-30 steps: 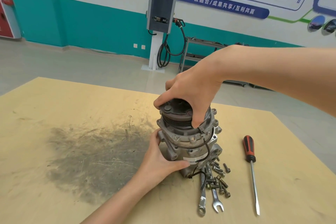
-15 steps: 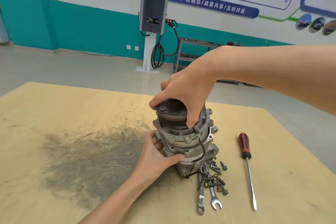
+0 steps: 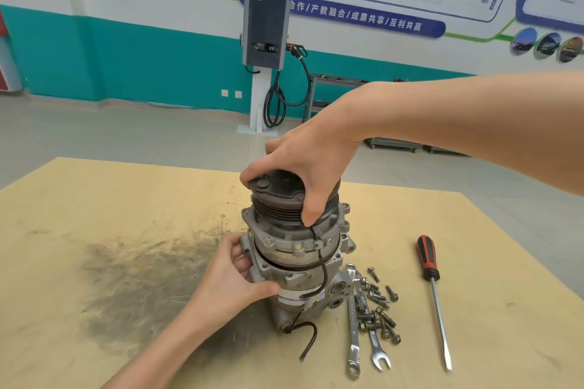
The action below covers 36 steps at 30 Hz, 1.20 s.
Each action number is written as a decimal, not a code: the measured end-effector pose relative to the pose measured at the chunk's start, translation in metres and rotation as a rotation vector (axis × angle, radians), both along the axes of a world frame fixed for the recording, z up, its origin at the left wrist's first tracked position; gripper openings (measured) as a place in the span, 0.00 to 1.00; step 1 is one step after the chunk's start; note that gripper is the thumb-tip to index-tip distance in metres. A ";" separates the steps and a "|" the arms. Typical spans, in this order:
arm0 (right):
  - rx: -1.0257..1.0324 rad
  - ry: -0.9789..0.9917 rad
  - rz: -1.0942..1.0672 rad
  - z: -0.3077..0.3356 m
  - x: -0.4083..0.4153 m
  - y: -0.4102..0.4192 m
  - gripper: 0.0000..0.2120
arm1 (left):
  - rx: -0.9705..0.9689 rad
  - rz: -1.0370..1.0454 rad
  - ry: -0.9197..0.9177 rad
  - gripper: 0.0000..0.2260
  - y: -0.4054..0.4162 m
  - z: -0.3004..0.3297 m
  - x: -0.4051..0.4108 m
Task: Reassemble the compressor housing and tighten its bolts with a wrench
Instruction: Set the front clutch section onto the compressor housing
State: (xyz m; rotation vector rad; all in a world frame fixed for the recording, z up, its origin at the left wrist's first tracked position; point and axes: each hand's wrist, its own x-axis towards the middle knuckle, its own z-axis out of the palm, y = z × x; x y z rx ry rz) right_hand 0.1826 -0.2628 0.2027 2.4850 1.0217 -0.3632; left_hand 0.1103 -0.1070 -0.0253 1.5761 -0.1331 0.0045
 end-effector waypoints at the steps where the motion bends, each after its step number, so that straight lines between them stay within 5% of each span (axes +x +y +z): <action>1: 0.002 -0.037 0.001 0.000 -0.002 0.001 0.40 | 0.005 0.000 -0.003 0.42 0.002 0.002 -0.003; 5: 0.034 -0.055 0.057 0.006 -0.018 0.010 0.38 | 0.022 -0.029 0.005 0.43 0.011 0.010 -0.010; 9: -0.027 0.152 0.043 0.027 -0.026 0.006 0.41 | 0.078 -0.073 0.014 0.42 0.017 0.023 -0.009; 36: 0.144 0.141 0.211 -0.006 -0.028 -0.031 0.42 | 0.240 -0.154 -0.024 0.46 0.015 0.045 -0.005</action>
